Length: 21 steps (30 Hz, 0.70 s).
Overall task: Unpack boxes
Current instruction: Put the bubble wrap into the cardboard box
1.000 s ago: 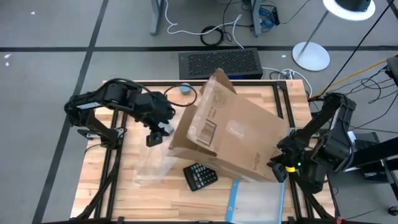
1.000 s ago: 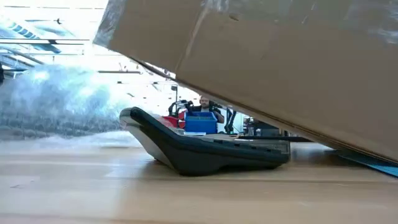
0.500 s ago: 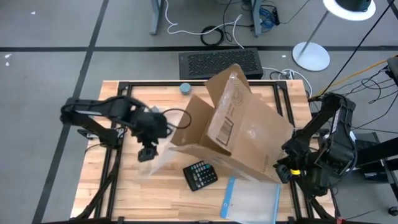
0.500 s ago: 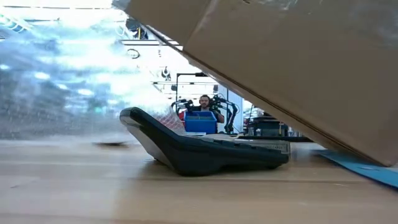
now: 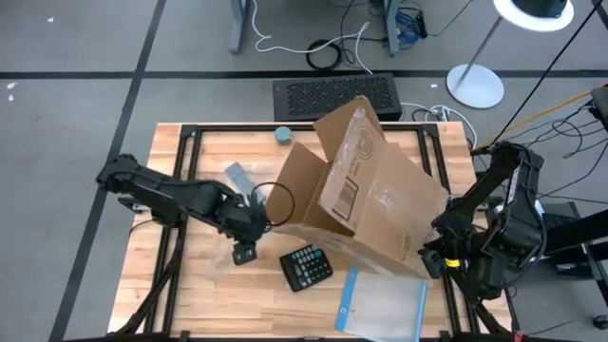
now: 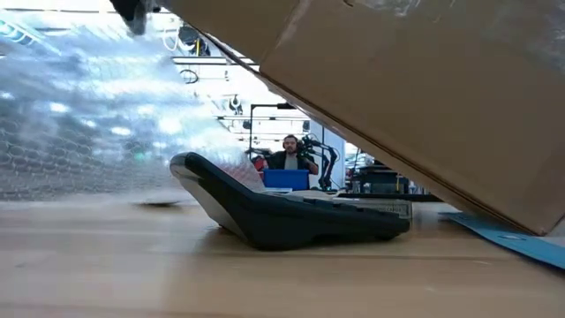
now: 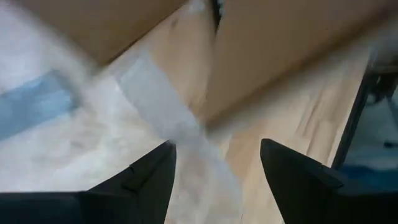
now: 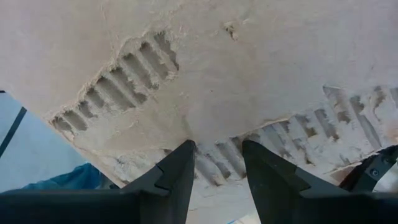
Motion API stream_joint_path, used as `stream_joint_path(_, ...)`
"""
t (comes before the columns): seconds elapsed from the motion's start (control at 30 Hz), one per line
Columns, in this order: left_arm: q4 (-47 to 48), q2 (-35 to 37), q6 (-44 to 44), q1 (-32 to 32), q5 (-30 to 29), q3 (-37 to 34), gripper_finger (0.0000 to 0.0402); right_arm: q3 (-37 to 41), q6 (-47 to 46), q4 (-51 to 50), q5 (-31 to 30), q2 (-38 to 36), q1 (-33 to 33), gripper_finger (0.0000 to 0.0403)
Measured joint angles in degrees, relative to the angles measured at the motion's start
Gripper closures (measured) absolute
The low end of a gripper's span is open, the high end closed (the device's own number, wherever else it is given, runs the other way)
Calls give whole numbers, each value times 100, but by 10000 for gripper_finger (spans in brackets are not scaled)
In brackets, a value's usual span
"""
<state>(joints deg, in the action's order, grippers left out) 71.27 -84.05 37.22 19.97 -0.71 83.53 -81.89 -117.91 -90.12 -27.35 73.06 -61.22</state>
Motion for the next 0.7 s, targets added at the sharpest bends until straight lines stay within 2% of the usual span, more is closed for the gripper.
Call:
stream_joint_path(0.1, -92, -4, 83, -29, -516, -171, 167, 0, 0, 3, -68, 3, -1, 268)
stream_joint_path(0.17, -134, -2, -119, -150, -579, -266, 191, 0, 2, 1, -104, 17, 1, 268)
stream_joint_path(0.23, -134, -2, -330, -230, -509, -411, 244, 7, 19, 10, -134, 33, 1, 268)
stream_joint_path(0.33, -138, -2, -568, -269, -313, -686, 363, 88, -5, 46, -180, 32, -1, 268)
stream_joint_path(0.37, -126, 2, -593, -269, -302, -782, 380, 121, -11, 79, -190, 30, -3, 268)
stream_joint_path(0.53, 602, 125, -628, -281, -475, -999, 397, 375, -14, 440, -126, 25, -8, 269)
stream_joint_path(0.7, 1014, 794, -278, -487, -785, -997, 399, 717, -66, 835, -79, 39, -95, 287)
